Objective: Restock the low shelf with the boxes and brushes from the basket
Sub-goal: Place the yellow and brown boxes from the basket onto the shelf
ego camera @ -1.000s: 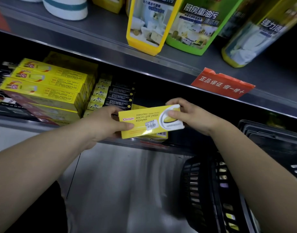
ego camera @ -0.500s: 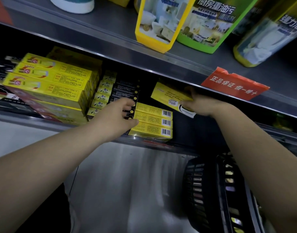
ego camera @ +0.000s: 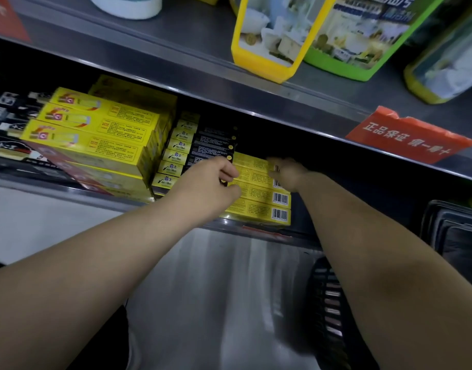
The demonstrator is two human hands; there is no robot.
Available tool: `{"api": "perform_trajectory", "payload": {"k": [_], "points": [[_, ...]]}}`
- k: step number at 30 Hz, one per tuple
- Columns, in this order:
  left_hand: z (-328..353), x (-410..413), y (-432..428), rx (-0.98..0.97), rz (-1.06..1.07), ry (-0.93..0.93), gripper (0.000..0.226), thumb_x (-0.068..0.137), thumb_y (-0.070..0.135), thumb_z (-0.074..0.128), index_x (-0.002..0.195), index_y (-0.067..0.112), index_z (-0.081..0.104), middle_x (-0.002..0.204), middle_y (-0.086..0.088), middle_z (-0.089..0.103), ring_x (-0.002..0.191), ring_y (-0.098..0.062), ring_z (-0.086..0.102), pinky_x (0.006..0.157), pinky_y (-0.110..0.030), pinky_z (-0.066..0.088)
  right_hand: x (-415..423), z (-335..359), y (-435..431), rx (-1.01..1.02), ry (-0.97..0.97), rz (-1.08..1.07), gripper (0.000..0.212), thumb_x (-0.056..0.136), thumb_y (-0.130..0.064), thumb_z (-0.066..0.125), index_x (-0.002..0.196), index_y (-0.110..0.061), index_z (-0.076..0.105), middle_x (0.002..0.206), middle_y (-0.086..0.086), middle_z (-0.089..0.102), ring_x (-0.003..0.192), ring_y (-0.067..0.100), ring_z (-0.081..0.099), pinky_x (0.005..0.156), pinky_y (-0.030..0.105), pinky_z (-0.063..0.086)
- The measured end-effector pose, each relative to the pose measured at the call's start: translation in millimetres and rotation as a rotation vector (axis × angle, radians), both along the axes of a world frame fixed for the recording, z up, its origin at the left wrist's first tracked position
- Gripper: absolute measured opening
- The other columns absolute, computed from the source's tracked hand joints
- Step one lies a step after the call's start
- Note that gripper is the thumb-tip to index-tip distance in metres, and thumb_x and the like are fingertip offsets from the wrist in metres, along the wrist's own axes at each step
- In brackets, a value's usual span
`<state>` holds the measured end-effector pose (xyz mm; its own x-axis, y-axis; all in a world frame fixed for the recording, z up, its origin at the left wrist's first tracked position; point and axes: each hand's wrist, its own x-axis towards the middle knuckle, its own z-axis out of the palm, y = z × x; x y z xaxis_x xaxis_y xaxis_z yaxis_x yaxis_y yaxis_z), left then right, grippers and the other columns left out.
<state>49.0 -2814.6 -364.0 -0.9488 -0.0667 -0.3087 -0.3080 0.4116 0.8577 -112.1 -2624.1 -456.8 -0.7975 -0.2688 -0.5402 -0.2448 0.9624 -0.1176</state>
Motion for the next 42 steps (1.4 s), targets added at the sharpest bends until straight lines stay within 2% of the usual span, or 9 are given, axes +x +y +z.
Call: {"api": "perform_trajectory", "payload": {"k": [7, 10, 14, 19, 24, 28, 33, 38, 42], "points": [[21.8, 1.8, 40.2, -0.018, -0.109, -0.011, 0.016, 0.085, 0.018, 0.060, 0.101, 0.021, 0.062, 0.085, 0.013, 0.062, 0.079, -0.004, 0.058, 0.071, -0.021, 0.047, 12.1, 56.1, -7.2, 0.055, -0.053, 0.173, 0.064, 0.090, -0.022, 0.060, 0.145, -0.011, 0.030, 0.142, 0.011, 0.045, 0.125, 0.026, 0.047, 0.098, 0.027, 0.038], [41.5, 10.2, 69.2, -0.001, -0.188, 0.020, 0.014, 0.084, 0.017, 0.060, 0.097, 0.021, 0.063, 0.088, 0.009, 0.065, 0.071, -0.007, 0.057, 0.064, -0.023, 0.046, 39.9, 109.2, 9.3, -0.179, -0.054, 0.139, 0.048, 0.087, -0.015, 0.064, 0.132, -0.009, 0.049, 0.129, 0.009, 0.056, 0.113, 0.019, 0.055, 0.093, 0.023, 0.043], [71.2, 30.5, 130.9, 0.057, -0.386, 0.190, 0.012, 0.081, 0.020, 0.063, 0.088, 0.029, 0.061, 0.088, 0.011, 0.066, 0.082, -0.006, 0.063, 0.080, -0.028, 0.052, 106.8, 170.9, 83.7, -0.630, -0.152, -0.063, 0.033, 0.084, 0.009, 0.057, 0.114, -0.004, 0.058, 0.102, 0.008, 0.063, 0.083, 0.010, 0.060, 0.071, 0.011, 0.047], [73.4, 52.1, 188.2, -0.208, -0.634, 0.509, 0.019, 0.085, 0.030, 0.058, 0.103, 0.029, 0.061, 0.102, 0.013, 0.061, 0.098, -0.005, 0.051, 0.086, -0.024, 0.039, 178.9, 188.7, 194.9, -0.914, -0.141, -0.381, 0.024, 0.085, 0.004, 0.059, 0.104, -0.011, 0.063, 0.093, 0.002, 0.069, 0.086, 0.003, 0.064, 0.077, 0.013, 0.049], [59.9, 68.6, 223.3, -0.341, -0.951, 0.622, 0.026, 0.093, 0.042, 0.046, 0.116, 0.034, 0.052, 0.113, 0.016, 0.053, 0.110, -0.004, 0.041, 0.094, -0.020, 0.035, 228.1, 129.2, 283.2, -0.563, -0.141, -0.485, 0.018, 0.085, 0.003, 0.062, 0.101, -0.006, 0.064, 0.104, 0.013, 0.066, 0.089, 0.013, 0.059, 0.082, 0.018, 0.045], [53.4, 69.2, 240.5, -0.391, -1.045, 0.627, 0.029, 0.094, 0.043, 0.043, 0.120, 0.034, 0.051, 0.113, 0.015, 0.055, 0.109, -0.005, 0.044, 0.094, -0.015, 0.024, 254.5, 62.5, 309.7, -0.091, -0.405, -0.307, 0.057, 0.084, -0.014, 0.068, 0.137, -0.015, 0.045, 0.136, 0.006, 0.050, 0.122, 0.021, 0.050, 0.094, 0.023, 0.040], [51.3, 66.6, 250.1, -0.423, -1.052, 0.599, 0.023, 0.093, 0.041, 0.043, 0.114, 0.037, 0.052, 0.099, 0.022, 0.052, 0.105, -0.003, 0.047, 0.100, -0.012, 0.014, 264.3, 15.6, 300.1, 0.079, -0.584, -0.108, 0.081, 0.082, -0.027, 0.072, 0.148, -0.025, 0.025, 0.153, 0.002, 0.028, 0.138, 0.024, 0.030, 0.111, 0.036, 0.029], [52.6, 70.2, 252.2, -0.480, -1.050, 0.576, 0.023, 0.092, 0.040, 0.045, 0.114, 0.036, 0.052, 0.106, 0.019, 0.057, 0.108, -0.004, 0.046, 0.103, -0.015, 0.018, 255.2, 4.3, 278.6, 0.147, -0.388, 0.149, 0.038, 0.093, -0.027, 0.055, 0.129, -0.014, 0.053, 0.131, 0.012, 0.055, 0.119, 0.029, 0.051, 0.090, 0.032, 0.038], [51.9, 71.2, 258.1, -0.489, -1.019, 0.599, 0.019, 0.092, 0.036, 0.045, 0.109, 0.032, 0.055, 0.099, 0.017, 0.059, 0.100, -0.006, 0.047, 0.087, -0.016, 0.026, 255.9, 7.6, 291.2, 0.073, -0.374, 0.057, 0.049, 0.090, -0.027, 0.062, 0.136, -0.020, 0.046, 0.136, 0.009, 0.052, 0.123, 0.028, 0.049, 0.096, 0.033, 0.037]]}}
